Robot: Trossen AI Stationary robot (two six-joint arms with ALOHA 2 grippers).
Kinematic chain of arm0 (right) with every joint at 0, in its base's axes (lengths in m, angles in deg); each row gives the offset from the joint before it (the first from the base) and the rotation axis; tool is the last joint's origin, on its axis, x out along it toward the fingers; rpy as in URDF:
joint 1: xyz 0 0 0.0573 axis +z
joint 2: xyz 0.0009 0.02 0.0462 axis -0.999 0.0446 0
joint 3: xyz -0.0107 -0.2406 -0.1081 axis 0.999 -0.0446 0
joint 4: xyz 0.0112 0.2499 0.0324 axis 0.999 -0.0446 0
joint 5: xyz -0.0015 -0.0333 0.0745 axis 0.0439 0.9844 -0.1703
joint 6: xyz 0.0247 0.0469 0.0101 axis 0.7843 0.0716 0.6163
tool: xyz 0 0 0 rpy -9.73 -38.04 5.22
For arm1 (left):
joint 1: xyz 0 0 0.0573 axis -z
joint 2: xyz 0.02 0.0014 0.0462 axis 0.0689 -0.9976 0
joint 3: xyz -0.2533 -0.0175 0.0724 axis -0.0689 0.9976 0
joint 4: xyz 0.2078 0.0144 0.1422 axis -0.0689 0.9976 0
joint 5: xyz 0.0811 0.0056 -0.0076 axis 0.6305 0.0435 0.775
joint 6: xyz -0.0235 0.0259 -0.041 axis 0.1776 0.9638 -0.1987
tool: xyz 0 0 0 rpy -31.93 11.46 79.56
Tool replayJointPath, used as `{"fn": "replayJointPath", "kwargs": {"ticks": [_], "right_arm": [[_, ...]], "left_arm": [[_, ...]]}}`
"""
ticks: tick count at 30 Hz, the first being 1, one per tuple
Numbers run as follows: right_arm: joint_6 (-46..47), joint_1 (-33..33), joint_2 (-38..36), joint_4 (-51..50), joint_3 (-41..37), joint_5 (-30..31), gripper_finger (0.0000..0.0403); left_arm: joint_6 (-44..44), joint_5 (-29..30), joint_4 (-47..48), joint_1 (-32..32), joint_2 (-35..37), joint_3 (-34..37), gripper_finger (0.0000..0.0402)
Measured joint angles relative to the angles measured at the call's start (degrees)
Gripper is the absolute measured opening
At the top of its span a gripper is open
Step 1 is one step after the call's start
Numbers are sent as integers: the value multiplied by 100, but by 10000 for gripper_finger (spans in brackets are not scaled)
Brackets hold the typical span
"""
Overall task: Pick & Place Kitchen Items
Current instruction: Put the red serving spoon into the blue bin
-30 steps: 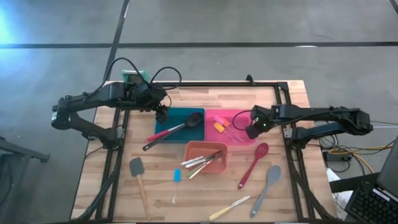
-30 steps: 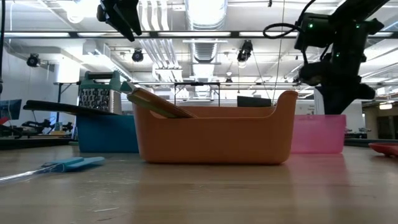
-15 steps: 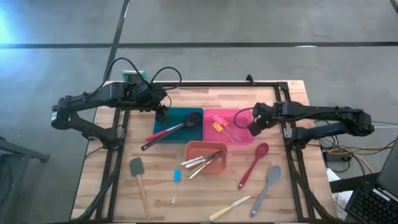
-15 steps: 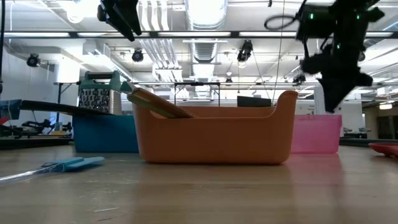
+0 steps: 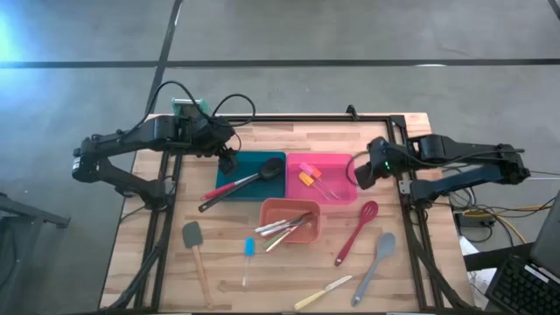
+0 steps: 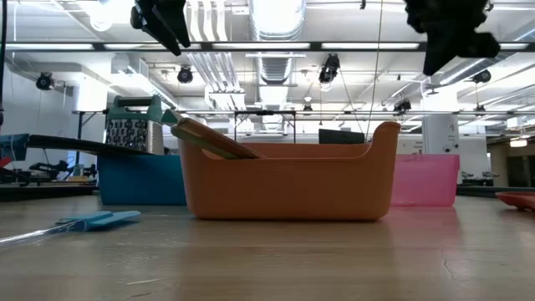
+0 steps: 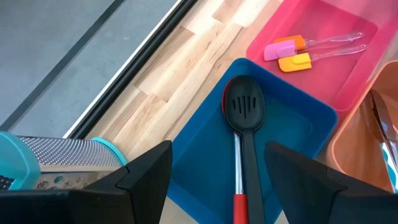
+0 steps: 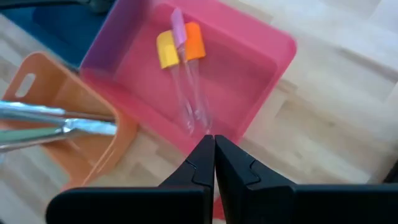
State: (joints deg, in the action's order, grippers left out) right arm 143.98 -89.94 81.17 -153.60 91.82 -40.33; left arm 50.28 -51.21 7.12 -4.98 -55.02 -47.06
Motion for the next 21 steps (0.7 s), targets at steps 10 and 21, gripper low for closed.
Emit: {"fn": "replayJointPath", "kwargs": {"ticks": [10,21], "right_arm": [[1979,1832,505,-320,450,597,8],[4686,3439,1370,-374,570,720,8]], "left_arm": [[47,9,107,0,0,-2,258],[42,2,197,0,2,-2,258]]}}
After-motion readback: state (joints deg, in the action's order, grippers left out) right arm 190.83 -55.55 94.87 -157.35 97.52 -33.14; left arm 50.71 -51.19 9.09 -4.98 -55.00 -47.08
